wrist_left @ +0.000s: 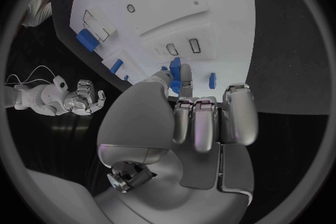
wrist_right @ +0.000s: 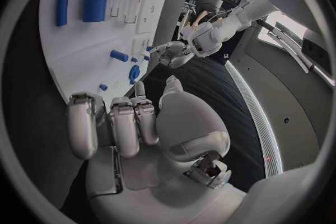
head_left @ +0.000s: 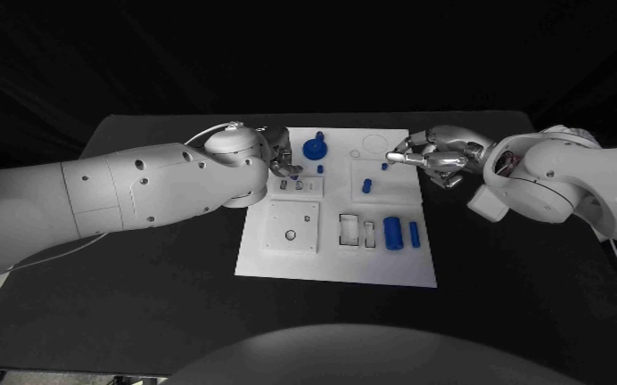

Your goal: Assemble the parts on the task board

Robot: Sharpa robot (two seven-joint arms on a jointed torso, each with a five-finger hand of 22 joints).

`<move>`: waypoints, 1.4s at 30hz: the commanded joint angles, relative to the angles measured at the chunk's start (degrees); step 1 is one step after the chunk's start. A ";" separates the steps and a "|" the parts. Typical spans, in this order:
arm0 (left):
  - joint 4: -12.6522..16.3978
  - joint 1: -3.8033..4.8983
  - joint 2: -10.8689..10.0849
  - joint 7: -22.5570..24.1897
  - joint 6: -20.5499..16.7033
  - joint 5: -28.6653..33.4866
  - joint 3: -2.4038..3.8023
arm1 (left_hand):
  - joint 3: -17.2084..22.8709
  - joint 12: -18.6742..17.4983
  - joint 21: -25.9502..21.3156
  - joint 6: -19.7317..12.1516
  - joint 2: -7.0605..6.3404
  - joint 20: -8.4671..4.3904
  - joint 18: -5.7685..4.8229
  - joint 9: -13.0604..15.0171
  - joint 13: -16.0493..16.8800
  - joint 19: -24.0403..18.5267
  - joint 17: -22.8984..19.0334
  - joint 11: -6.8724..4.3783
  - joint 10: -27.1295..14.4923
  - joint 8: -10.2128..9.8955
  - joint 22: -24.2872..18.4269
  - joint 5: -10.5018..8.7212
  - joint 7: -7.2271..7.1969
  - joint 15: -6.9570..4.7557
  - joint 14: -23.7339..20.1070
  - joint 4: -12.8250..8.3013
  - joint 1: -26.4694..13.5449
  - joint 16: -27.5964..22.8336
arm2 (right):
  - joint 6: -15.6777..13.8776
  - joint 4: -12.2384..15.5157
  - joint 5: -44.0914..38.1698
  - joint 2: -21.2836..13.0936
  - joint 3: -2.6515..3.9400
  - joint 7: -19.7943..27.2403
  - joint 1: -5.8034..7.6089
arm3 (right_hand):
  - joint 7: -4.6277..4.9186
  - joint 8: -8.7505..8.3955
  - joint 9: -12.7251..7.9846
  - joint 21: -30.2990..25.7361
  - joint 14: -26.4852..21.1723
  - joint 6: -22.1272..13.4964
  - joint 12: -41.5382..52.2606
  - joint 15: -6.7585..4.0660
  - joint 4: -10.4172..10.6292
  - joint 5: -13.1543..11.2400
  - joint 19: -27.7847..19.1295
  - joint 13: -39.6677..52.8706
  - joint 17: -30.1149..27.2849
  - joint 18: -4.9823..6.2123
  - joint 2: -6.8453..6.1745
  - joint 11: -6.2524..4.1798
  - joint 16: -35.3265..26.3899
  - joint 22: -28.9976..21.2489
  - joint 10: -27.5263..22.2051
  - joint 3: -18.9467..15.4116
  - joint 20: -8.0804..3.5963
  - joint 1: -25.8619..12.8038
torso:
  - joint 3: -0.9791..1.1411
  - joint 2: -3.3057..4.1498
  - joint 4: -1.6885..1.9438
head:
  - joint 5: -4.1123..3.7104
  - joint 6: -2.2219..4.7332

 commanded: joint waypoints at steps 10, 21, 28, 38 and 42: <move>0.23 -0.60 0.02 -1.00 1.81 0.06 -0.12 | 0.89 0.00 -0.21 0.37 -0.31 0.00 -0.80 0.11 15.08 0.17 15.07 -0.23 6.34 0.23 -0.03 0.19 -0.61 -0.09 5.94 -0.40 -0.24 0.14 | 0.32 -0.24 -0.44 0.26 -0.01 0.81 -0.18 | 0.20 0.19 0.06 -0.25 5.56 -0.26 -0.21 -0.01 -0.33 0.22 -0.56 6.34 15.08 0.84 0.01 -0.71 0.20 11.68 6.26 0.04 0.04 0.73 | 0.03 -0.07 0.01 | 0.12 0.00; 0.28 -0.93 0.25 -0.97 1.61 1.17 -0.12 | 1.02 0.00 -0.21 0.41 -0.28 0.00 -0.81 0.16 15.08 0.18 15.07 -0.24 6.34 0.24 -0.01 0.14 -0.62 -0.09 5.94 -0.33 -0.36 0.14 | 0.23 -0.35 -0.43 0.37 0.00 0.87 -0.23 | 0.21 0.20 0.07 -0.27 5.56 -0.27 -0.21 -0.01 -0.35 0.22 -0.56 6.34 15.08 0.84 0.02 -0.70 0.20 11.68 6.26 0.06 0.05 0.78 | 0.00 0.09 -0.07 | 0.04 0.00; 0.33 -0.98 0.37 -0.92 1.29 1.63 -0.12 | 1.05 0.00 -0.20 0.42 -0.27 -0.01 -0.81 0.17 15.08 0.19 15.07 -0.24 6.34 0.24 0.01 0.13 -0.62 -0.10 5.94 -0.30 -0.40 0.14 | 0.21 -0.51 -0.43 0.46 0.00 0.90 -0.25 | 0.21 0.20 0.07 -0.27 5.56 -0.28 -0.21 -0.01 -0.35 0.22 -0.57 6.34 15.08 0.84 0.02 -0.70 0.20 11.68 6.26 0.07 0.05 0.81 | 0.02 0.06 0.02 | -0.03 0.00; 0.28 -1.04 0.58 -0.88 1.05 2.26 -0.11 | 1.19 0.00 -0.19 0.48 -0.24 -0.01 -0.82 0.24 15.08 0.21 15.07 -0.25 6.34 0.26 0.05 0.09 -0.64 -0.11 5.94 -0.21 -0.54 0.14 | 0.21 -0.74 -0.43 0.63 0.00 0.98 -0.33 | 0.23 0.21 0.09 -0.30 5.56 -0.30 -0.21 0.00 -0.37 0.23 -0.59 6.34 15.08 0.85 0.04 -0.69 0.20 11.67 6.26 0.11 0.05 0.90 | 0.00 0.03 0.00 | 0.02 0.00; 0.15 -1.06 0.68 -0.86 0.95 2.31 -0.11 | 1.19 0.00 -0.19 0.48 -0.24 -0.01 -0.82 0.24 15.08 0.21 15.07 -0.25 6.34 0.26 0.05 0.09 -0.64 -0.11 5.94 -0.21 -0.54 0.14 | 0.20 -0.76 -0.43 0.63 0.00 1.00 -0.35 | 0.23 0.21 0.09 -0.30 5.56 -0.30 -0.21 0.00 -0.37 0.23 -0.59 6.34 15.08 0.85 0.04 -0.69 0.20 11.67 6.26 0.11 0.05 0.90 | 0.00 0.04 0.02 | 0.01 0.00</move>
